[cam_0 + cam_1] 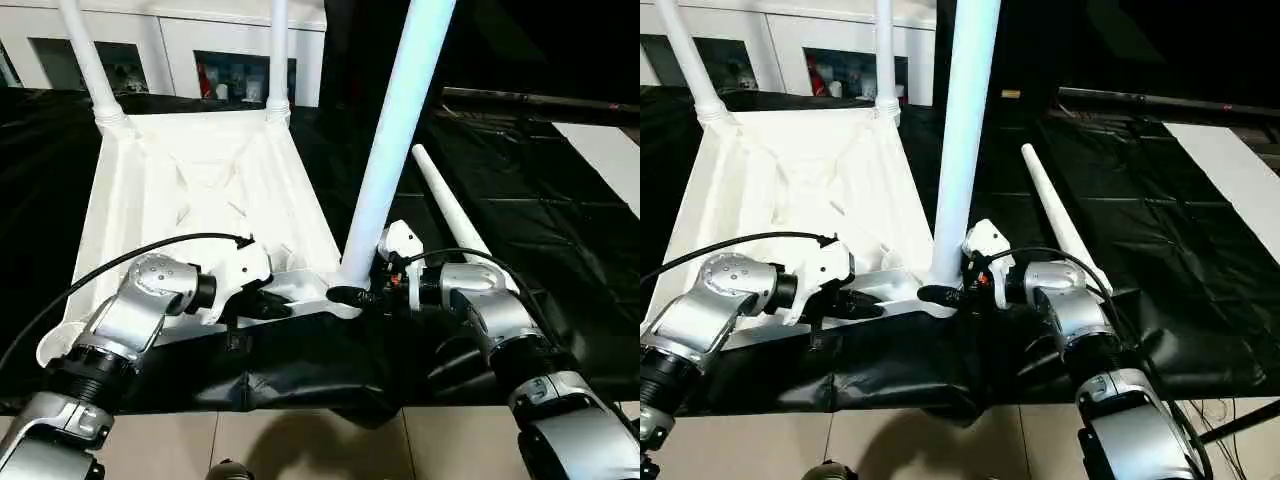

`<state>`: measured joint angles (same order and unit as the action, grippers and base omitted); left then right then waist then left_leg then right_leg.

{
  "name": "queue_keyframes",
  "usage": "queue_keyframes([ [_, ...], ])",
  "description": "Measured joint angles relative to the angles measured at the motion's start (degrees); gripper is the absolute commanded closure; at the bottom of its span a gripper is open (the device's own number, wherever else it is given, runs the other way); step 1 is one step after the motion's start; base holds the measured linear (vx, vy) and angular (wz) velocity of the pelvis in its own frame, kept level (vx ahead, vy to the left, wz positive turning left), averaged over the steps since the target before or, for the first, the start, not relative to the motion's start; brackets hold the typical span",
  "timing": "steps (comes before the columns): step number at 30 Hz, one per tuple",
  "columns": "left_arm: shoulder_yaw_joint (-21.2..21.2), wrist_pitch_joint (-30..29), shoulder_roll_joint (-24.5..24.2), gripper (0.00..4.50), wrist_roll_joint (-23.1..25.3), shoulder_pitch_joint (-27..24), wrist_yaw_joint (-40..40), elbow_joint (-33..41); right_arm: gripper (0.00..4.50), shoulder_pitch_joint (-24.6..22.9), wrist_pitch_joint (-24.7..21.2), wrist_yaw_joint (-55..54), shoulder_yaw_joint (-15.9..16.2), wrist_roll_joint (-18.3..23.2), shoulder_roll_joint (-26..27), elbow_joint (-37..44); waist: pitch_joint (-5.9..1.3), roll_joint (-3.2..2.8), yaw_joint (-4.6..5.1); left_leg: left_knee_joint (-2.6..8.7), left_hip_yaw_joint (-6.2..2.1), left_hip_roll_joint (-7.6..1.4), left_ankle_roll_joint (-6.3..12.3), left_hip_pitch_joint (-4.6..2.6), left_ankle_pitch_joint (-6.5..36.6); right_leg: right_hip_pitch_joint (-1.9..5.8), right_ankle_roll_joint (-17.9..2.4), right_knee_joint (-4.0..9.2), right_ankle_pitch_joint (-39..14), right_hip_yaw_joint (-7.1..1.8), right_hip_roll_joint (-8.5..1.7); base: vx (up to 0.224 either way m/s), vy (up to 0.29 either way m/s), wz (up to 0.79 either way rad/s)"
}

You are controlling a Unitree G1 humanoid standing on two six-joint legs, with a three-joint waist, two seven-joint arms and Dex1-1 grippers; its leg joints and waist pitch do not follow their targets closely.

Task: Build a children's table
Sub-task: Rotate leg to tighten

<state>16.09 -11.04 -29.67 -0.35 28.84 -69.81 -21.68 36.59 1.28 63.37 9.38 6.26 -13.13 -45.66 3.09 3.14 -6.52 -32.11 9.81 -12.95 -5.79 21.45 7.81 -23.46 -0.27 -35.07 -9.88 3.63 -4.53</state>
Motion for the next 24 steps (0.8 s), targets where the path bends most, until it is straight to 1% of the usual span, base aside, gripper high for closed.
queue_keyframes([
  [2,0.0,0.0,0.0,4.5,0.0,0.0,0.0,0.0,1.66,-0.1,0.0,-0.1,0.0,0.1,0.0,0.1,0.0,0.01,-0.01,-0.01,0.0,0.0,0.0,0.0,0.0,0.0,0.0,-0.01,0.0,0.0,0.0,0.0,0.0,0.0],
  [3,0.0,0.1,0.0,4.5,0.0,0.0,0.0,-0.1,1.78,-0.3,0.0,-0.3,0.0,0.1,0.0,0.3,0.0,0.02,-0.04,-0.02,0.0,0.0,0.0,0.0,0.0,0.0,0.0,-0.01,0.0,0.0,0.0,0.0,0.0,0.0],
  [8,0.0,0.3,0.0,4.5,0.0,0.0,0.0,-0.3,1.84,-0.6,0.0,-0.6,0.0,0.3,0.2,0.5,0.0,0.03,-0.02,-0.02,0.0,0.0,0.0,0.0,0.0,0.0,0.0,-0.03,0.0,0.0,0.0,0.0,0.0,0.0],
  [11,-0.1,0.6,0.4,4.5,0.4,0.5,2.3,-1.7,1.85,-0.6,0.3,-6.1,-1.7,0.3,2.4,-1.2,-0.03,0.08,0.33,-0.08,0.0,-0.01,-0.01,-0.07,0.0,0.01,0.0,-0.11,0.0,-0.01,0.0,0.0,0.0,0.0],
  [14,-0.3,0.0,2.9,4.5,2.3,2.0,7.8,-3.9,1.85,1.1,1.4,-18.1,-4.1,0.2,6.0,-5.7,-0.04,0.09,1.22,-0.17,-0.01,0.01,-0.05,-0.27,0.0,0.1,0.0,-0.18,0.0,-0.07,0.0,0.0,0.0,0.0],
  [15,-0.3,-1.5,4.4,4.5,3.1,3.0,10.5,-4.8,1.85,2.3,1.4,-23.8,-5.1,0.2,7.6,-7.7,-0.04,0.09,1.51,-0.16,-0.02,0.01,-0.08,-0.29,-0.1,0.09,0.2,-0.18,-0.1,-0.06,0.0,0.0,0.0,0.0],
  [16,-0.3,-2.2,5.2,4.5,3.5,3.4,11.8,-5.1,1.85,2.9,1.3,-26.7,-5.6,0.2,8.3,-8.6,-0.04,0.09,1.63,-0.16,-0.03,0.01,-0.09,-0.3,-0.1,0.07,0.2,-0.17,-0.1,-0.05,0.0,0.0,0.0,0.0],
  [17,-0.4,-3.4,6.2,4.5,3.6,3.7,13.6,-5.4,1.85,3.3,1.3,-29.3,-5.9,0.4,8.8,-9.7,-0.04,0.09,1.63,-0.15,-0.04,0.01,-0.09,-0.37,-0.1,0.09,0.2,-0.16,-0.1,-0.05,0.0,0.0,0.0,0.0],
  [18,-0.5,-5.7,8.4,4.5,4.4,5.2,16.6,-6.7,1.85,4.7,1.2,-35.4,-7.8,0.5,10.6,-11.7,-0.04,0.08,1.66,-0.21,-0.04,0.02,-0.09,-0.4,-0.1,0.09,0.2,-0.23,-0.1,-0.06,0.0,0.0,0.0,0.0],
  [21,-0.5,-10.5,13.6,4.5,5.1,7.6,23.1,-8.7,1.85,7.7,0.4,-47.1,-10.8,1.4,12.7,-15.3,-0.06,0.06,1.53,-0.23,-0.04,0.05,-0.09,-0.38,-0.1,0.1,0.2,-0.2,-0.1,-0.09,-0.01,0.0,0.0,0.0],
  [24,-0.6,-11.6,17.6,4.5,5.4,9.2,28.2,-10.9,1.85,9.8,0.9,-56.1,-12.4,1.5,14.0,-18.0,-0.11,-0.06,1.14,-0.14,-0.01,0.13,-0.08,-0.31,0.0,0.11,0.2,-0.18,-0.1,-0.16,-0.07,0.0,0.0,0.0],
])
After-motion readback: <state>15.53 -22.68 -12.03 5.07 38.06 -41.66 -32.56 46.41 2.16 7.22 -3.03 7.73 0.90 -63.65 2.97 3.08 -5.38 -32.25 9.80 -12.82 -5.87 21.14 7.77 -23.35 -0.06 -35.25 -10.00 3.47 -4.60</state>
